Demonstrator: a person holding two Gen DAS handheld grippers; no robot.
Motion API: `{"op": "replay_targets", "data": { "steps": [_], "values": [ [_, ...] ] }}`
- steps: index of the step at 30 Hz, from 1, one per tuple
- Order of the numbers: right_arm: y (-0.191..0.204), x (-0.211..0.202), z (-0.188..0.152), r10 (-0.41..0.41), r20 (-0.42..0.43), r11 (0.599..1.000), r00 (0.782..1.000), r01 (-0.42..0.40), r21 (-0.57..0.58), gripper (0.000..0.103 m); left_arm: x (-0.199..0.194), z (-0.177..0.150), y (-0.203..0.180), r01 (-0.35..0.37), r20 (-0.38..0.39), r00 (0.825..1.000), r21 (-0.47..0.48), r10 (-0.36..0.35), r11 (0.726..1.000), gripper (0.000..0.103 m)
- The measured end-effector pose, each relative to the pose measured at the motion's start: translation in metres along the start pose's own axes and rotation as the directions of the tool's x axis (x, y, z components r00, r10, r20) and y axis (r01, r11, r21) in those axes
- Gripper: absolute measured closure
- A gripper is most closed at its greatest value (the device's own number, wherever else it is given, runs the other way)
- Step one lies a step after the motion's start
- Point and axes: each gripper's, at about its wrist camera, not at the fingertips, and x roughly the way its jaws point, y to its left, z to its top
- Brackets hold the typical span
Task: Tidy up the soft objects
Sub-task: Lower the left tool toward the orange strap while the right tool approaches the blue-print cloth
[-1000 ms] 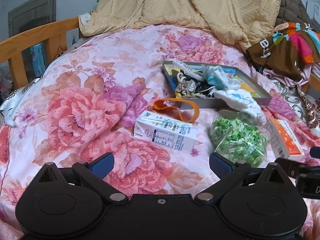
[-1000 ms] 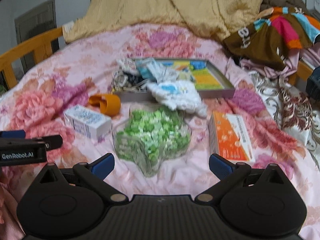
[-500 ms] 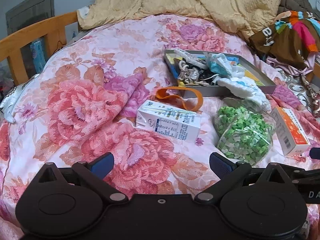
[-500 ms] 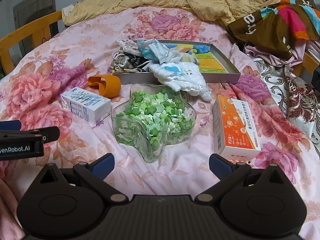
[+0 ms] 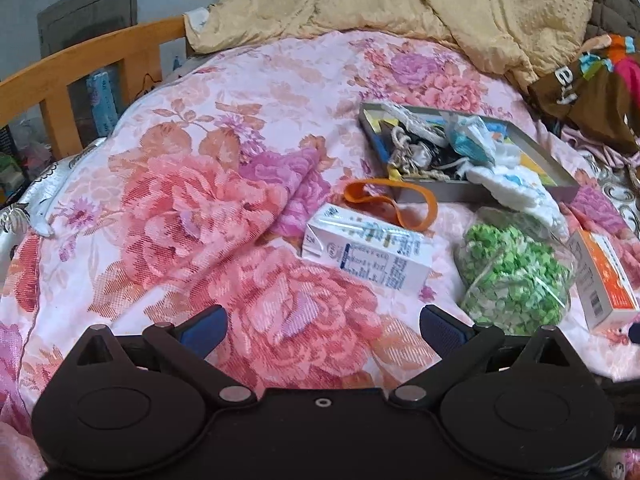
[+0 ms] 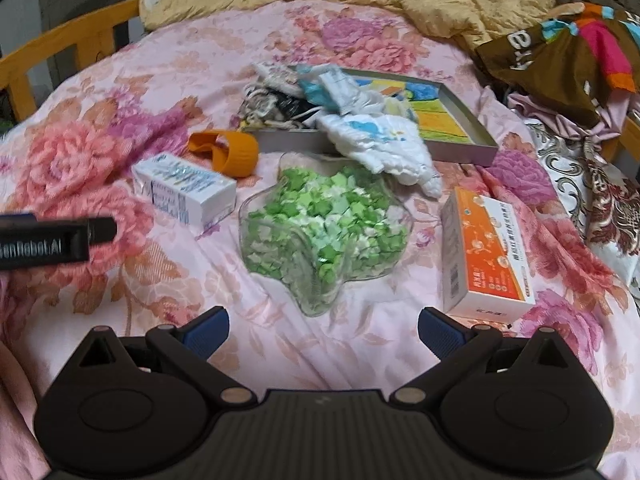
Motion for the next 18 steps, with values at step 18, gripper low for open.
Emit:
{"op": "replay_targets", "data": {
  "steps": [18],
  "values": [
    [0.0036, 0.0013, 0.0087, 0.035, 0.047, 0.999, 0.998, -0.035, -0.003, 0.000, 0.0069, 0.0097, 0.0033, 0.023, -0.010, 1.000, -0.061, -0.024, 0.998, 0.001]
  ]
}}
